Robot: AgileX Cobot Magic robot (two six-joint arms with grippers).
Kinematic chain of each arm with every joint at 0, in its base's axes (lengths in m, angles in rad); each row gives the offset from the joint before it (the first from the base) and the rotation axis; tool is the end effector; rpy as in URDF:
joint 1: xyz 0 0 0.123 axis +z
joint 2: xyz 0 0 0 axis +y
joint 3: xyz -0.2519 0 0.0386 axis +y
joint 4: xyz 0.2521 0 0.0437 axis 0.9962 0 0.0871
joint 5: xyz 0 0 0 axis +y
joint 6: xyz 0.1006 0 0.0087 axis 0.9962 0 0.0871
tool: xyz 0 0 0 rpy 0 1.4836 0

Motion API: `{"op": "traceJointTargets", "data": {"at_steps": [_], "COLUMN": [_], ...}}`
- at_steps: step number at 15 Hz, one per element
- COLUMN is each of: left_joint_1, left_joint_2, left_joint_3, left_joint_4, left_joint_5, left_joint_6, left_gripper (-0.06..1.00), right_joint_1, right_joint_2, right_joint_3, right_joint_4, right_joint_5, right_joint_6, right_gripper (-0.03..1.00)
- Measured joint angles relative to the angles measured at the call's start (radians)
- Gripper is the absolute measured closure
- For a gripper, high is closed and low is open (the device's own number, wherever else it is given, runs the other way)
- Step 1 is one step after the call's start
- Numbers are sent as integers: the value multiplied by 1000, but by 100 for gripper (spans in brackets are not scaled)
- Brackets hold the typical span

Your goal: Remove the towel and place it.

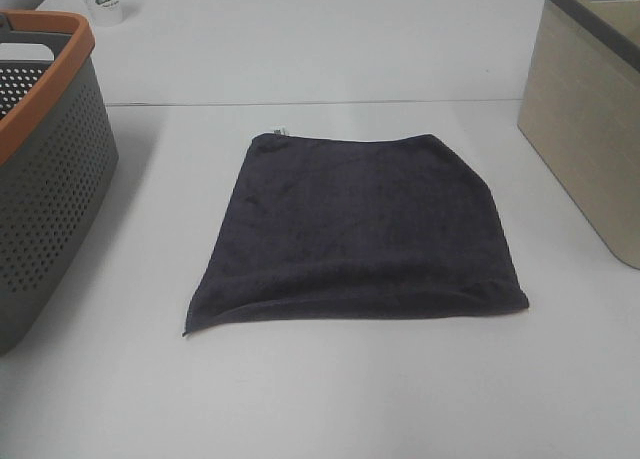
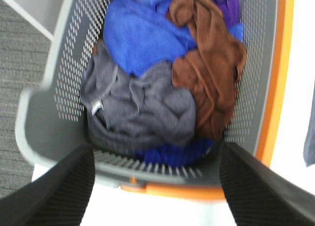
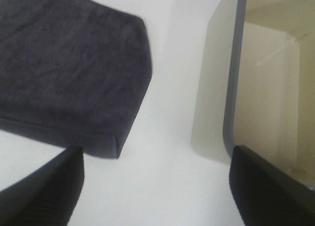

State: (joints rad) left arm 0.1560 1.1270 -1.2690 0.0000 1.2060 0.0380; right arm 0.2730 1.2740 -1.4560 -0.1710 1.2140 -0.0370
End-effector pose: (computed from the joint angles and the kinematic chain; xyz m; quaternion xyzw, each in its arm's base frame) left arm 0.2238 0.0352 0.3623 -0.0564 0.9546 0.0283 0.2913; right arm 0.2566 0.0551 0.3832 -0.1500 0.9360 -0.0486 0.3147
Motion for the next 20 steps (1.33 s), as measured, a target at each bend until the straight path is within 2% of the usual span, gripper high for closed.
{"op": "traceJointTargets", "data": {"at_steps": [2, 4, 7, 10, 14, 17, 20], "left_joint_1": [0, 0, 0, 0, 0, 0, -8], "left_joint_2": [-192, -424, -771, -984, -1110, -1131, -1133], "left_joint_3": [167, 322, 509, 551, 552, 552, 567], "left_joint_4": [0, -7, -71, -120, -118, -110, -169], "left_joint_5": [-37, -57, -59, -46, 9, 11, 11], "left_joint_6": [0, 0, -8, -7, 13, 0, 1], "left_gripper": [22, 9, 5, 5, 6, 8, 9], "right_joint_1": [0, 0, 0, 0, 0, 0, 0], "right_joint_2": [-144, -310, -601, -822, -1030, -1147, -1210], "right_joint_3": [193, 384, 640, 788, 922, 954, 954], "right_joint_4": [11, 41, 71, 109, 153, 171, 171], "right_joint_5": [0, -35, -70, -120, -135, -152, -154], "right_joint_6": [1, 1, 1, -48, -83, -100, -101], "right_gripper": [18, 14, 12, 12, 12, 12, 12]}}
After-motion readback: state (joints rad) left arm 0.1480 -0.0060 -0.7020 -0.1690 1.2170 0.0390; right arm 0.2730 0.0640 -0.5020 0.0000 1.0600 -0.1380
